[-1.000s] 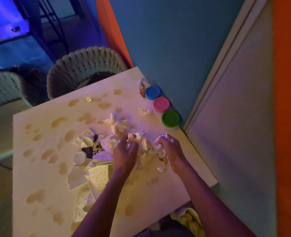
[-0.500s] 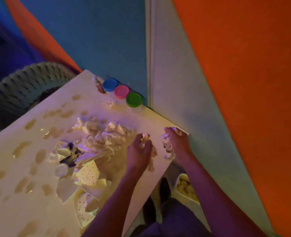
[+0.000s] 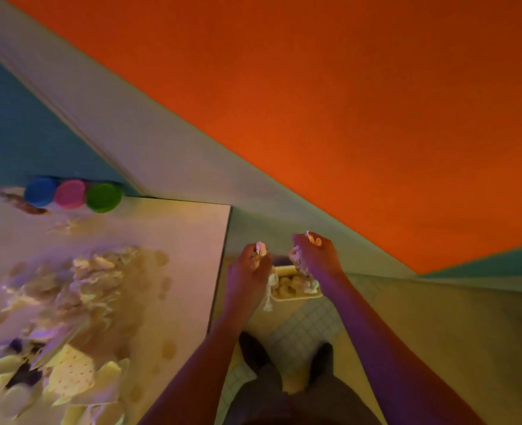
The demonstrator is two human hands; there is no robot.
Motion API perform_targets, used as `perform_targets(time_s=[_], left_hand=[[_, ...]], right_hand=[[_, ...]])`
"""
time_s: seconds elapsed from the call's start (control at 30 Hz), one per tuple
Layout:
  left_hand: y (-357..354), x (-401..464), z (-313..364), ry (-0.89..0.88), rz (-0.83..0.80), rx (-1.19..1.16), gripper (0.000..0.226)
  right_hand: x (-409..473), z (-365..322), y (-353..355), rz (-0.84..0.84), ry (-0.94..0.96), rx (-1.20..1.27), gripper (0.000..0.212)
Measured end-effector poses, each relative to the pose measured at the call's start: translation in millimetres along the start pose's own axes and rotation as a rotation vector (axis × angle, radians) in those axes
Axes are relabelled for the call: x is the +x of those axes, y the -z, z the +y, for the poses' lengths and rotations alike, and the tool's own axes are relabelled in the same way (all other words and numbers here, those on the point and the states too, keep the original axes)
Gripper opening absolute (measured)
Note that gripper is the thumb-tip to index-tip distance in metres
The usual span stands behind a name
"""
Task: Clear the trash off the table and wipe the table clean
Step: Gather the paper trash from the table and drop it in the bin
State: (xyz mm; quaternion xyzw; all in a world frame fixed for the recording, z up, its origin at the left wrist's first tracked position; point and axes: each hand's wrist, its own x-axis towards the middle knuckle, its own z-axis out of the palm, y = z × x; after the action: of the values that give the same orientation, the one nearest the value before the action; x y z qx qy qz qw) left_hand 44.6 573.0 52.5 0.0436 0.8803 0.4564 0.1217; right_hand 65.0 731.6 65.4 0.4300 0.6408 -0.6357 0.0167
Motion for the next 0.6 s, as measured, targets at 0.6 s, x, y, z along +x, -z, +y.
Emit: perform_targets(time_s=[0.6], left_hand=[[-158.6,-13.8,-37.1,0.03,-0.176,0.246,0.021]], right_hand=[[75.5,124.0,93.9,0.065,-0.105,0.015,0.028]])
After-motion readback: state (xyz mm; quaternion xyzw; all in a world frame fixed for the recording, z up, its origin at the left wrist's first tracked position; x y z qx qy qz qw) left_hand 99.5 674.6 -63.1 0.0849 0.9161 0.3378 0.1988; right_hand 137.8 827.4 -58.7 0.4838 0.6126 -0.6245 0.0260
